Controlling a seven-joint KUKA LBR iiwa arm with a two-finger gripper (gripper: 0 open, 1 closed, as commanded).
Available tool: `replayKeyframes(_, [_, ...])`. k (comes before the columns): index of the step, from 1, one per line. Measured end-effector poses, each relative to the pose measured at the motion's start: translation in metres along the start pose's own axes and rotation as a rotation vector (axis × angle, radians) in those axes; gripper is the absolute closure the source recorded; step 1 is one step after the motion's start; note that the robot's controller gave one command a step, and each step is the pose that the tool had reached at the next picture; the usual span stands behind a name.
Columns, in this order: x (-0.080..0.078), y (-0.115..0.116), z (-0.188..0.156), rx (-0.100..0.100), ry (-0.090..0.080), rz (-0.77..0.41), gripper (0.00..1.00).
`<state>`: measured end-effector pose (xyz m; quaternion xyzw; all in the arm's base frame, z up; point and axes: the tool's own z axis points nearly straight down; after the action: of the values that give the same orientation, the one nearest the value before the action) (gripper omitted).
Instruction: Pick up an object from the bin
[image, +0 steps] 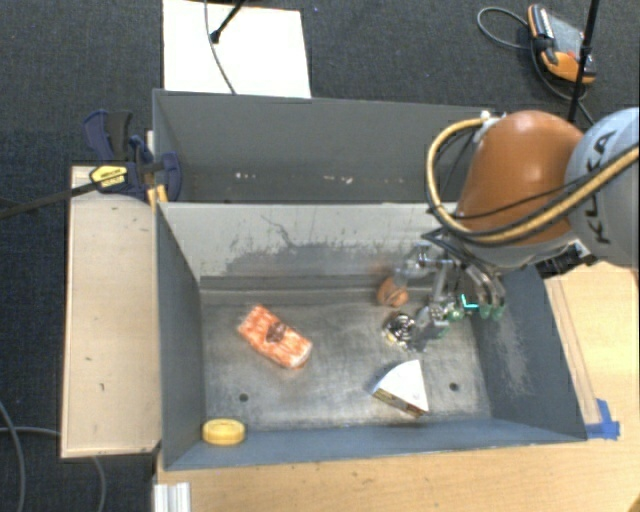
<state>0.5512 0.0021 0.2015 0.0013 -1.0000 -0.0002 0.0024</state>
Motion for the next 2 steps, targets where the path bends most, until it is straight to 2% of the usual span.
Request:
replayKeyframes(1, [-0.002,0.0,-0.004,0.0,-0.009,0.0,0.0])
replayKeyframes(2, [-0.006,-0.024,0.01,-0.001,-0.011,-0.1,0.0])
